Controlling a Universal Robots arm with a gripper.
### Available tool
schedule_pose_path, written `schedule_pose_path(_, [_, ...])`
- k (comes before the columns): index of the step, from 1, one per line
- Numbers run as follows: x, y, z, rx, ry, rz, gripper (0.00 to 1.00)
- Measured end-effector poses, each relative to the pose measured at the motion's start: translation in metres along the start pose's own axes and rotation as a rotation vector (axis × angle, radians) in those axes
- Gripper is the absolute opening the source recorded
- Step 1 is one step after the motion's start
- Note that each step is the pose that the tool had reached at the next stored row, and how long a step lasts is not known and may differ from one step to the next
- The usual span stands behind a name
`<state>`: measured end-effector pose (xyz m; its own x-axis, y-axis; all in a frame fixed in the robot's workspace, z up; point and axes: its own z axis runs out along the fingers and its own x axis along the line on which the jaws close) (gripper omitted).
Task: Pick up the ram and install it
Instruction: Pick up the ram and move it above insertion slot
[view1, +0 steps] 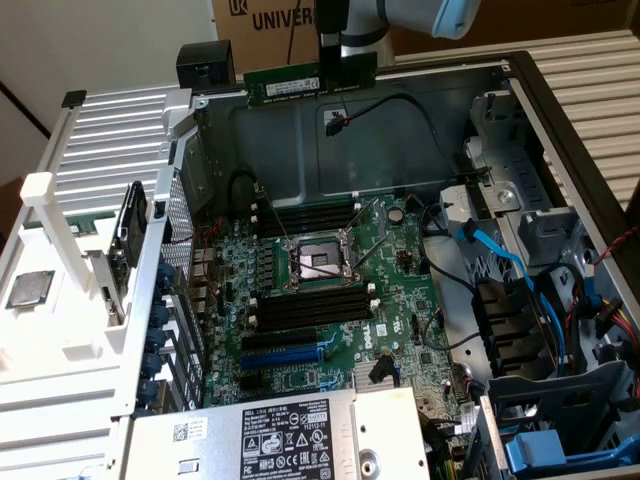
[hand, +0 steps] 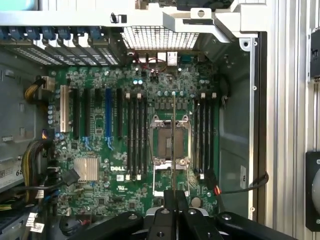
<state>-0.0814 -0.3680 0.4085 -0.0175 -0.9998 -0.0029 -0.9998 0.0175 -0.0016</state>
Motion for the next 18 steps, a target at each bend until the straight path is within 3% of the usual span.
schedule_pose_path(4, [0.018,-0.0005,0.0032,-0.0056,-0.0083,0.000,0.12])
schedule_pose_path(7, [0.028,-0.0006,0.0062,-0.0055,-0.0092,0.000,0.12])
schedule_pose_path(18, [0.035,0.0025,0.0216,-0.0060,-0.0065,0.000,0.12])
